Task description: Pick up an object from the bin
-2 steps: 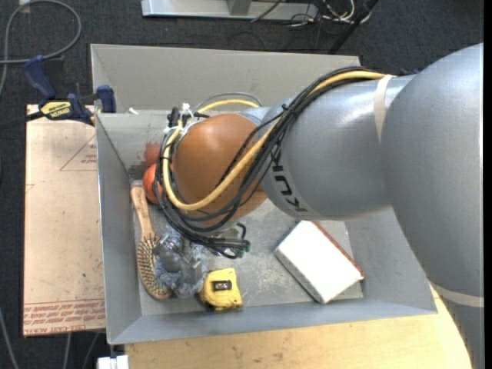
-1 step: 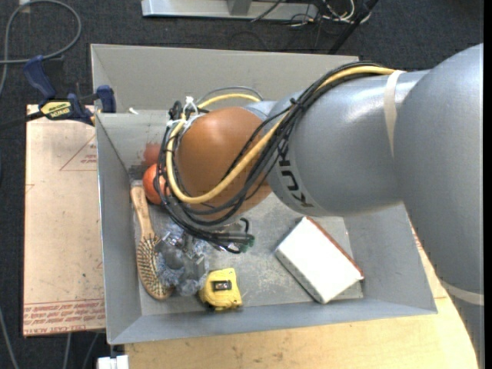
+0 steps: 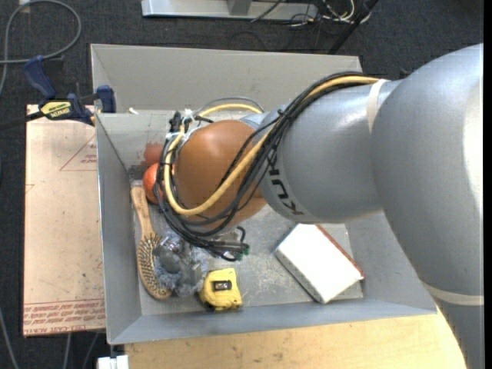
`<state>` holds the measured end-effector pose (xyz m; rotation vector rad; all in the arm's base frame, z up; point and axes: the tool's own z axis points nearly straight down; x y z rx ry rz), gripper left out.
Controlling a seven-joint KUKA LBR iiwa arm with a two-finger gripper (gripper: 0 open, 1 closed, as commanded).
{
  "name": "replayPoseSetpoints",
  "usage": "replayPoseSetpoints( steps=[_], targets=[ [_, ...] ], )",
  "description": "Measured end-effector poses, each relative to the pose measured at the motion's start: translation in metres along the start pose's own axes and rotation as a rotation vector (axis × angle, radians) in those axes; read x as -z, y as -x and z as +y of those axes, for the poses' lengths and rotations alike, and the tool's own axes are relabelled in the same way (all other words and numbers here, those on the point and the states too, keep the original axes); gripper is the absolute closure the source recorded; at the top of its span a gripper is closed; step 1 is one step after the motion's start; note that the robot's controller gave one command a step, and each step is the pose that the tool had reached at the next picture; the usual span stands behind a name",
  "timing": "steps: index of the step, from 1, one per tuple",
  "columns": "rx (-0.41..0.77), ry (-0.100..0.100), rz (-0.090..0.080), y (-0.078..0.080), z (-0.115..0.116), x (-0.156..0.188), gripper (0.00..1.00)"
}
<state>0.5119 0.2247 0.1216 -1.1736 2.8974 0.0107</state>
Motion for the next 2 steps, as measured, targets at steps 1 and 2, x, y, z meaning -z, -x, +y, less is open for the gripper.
replayPoseSetpoints(
  steps=[1,2],
  targets=[
    [-0.048,0.01,0.023,-0.007,0.004,0.008,1.0],
    [-0.073,-0.001,-0.007,-0.009,-0.008,0.03,1.0]
  ],
)
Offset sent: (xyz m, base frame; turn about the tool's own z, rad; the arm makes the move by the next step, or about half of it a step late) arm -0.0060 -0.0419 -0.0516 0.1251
